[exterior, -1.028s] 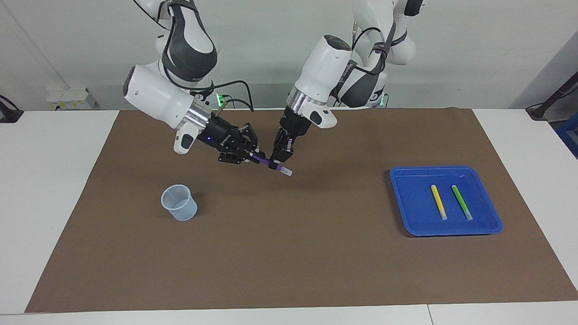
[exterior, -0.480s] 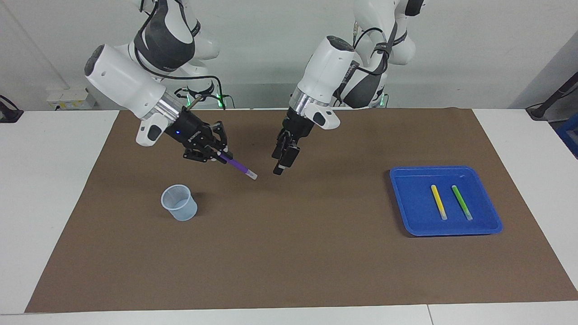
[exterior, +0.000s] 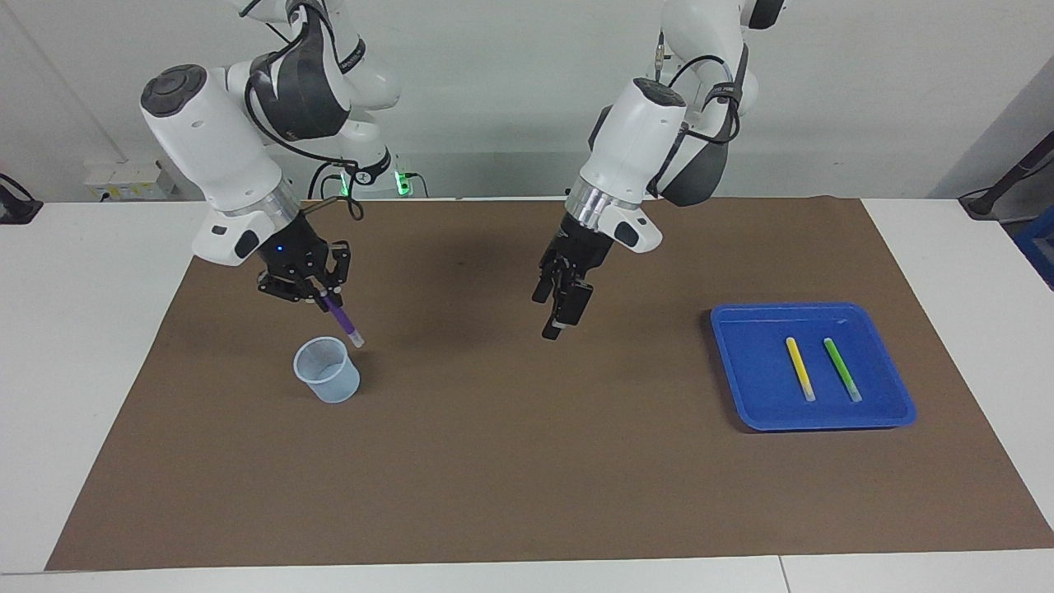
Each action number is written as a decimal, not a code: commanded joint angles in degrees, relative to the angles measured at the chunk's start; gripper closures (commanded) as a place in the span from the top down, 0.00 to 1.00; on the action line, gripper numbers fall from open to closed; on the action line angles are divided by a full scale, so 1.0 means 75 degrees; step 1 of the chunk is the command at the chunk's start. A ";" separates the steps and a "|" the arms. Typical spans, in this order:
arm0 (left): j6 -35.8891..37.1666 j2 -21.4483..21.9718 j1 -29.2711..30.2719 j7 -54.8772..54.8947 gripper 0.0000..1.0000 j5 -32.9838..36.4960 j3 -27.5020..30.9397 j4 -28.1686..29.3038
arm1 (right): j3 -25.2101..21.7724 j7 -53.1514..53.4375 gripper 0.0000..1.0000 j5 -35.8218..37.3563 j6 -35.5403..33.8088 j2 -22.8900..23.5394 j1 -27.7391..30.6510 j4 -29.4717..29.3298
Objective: Transfer and insert pens with both arms
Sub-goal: 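Insert the purple pen into the white cup with the right gripper, then lower the left gripper onto the yellow pen while the right gripper withdraws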
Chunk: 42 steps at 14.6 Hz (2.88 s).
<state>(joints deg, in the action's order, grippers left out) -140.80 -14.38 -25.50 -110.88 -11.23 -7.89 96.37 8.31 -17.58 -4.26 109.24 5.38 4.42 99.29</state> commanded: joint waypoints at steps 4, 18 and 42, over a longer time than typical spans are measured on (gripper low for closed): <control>0.1157 0.0241 0.0867 0.2067 1.00 -0.0073 -0.0026 0.0088 | 0.0100 -0.0573 0.00 0.0743 0.0457 0.0290 0.0606 0.0215; 0.3656 0.0675 0.4089 1.0629 1.00 0.0253 -0.0014 0.0450 | 0.0100 -0.0492 0.12 0.0673 0.1876 0.0712 0.0583 0.1164; 0.0574 -0.1141 0.5064 1.5675 0.98 0.2036 -0.0015 0.1447 | 0.0111 0.0080 1.00 0.0696 -0.1885 -0.0811 0.0946 -0.0336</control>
<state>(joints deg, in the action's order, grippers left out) -134.42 -23.50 12.88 6.32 3.10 -7.95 105.12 8.73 -19.88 0.22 95.41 0.42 11.52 94.92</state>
